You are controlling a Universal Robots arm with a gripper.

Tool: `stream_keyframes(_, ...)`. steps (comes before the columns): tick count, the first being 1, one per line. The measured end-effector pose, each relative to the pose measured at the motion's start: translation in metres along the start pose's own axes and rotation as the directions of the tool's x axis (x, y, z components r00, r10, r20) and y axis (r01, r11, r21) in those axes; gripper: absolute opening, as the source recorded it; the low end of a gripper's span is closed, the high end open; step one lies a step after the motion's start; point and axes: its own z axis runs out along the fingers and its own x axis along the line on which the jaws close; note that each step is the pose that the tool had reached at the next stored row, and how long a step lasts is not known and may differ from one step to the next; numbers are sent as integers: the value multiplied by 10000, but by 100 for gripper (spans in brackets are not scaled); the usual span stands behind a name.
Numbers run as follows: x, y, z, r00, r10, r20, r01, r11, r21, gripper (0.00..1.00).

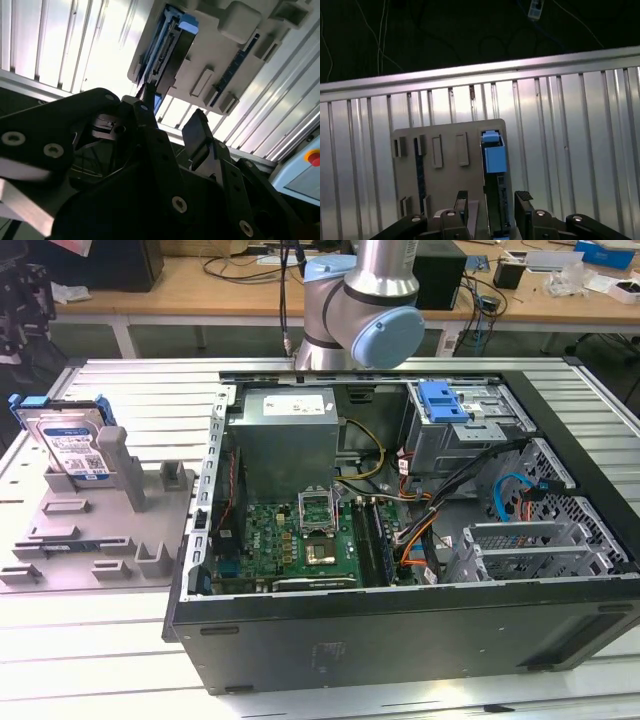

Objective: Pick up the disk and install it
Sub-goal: 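Pick up the disk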

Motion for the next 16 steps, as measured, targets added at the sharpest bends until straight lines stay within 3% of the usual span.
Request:
stream_keyframes(2, 1, 9, 2, 9997, -225, -84, 225, 9997, 22, 49)
stream_keyframes(5, 1, 10, 1, 9995, -284, -104, 284, 9996, 26, 49)
stream_keyframes(11, 1, 9, 11, 9913, -1306, -145, 1308, 9914, 97, 49)
stream_keyframes(16, 11, 23, 29, 9872, -1596, 66, 1594, 9871, 158, 49)
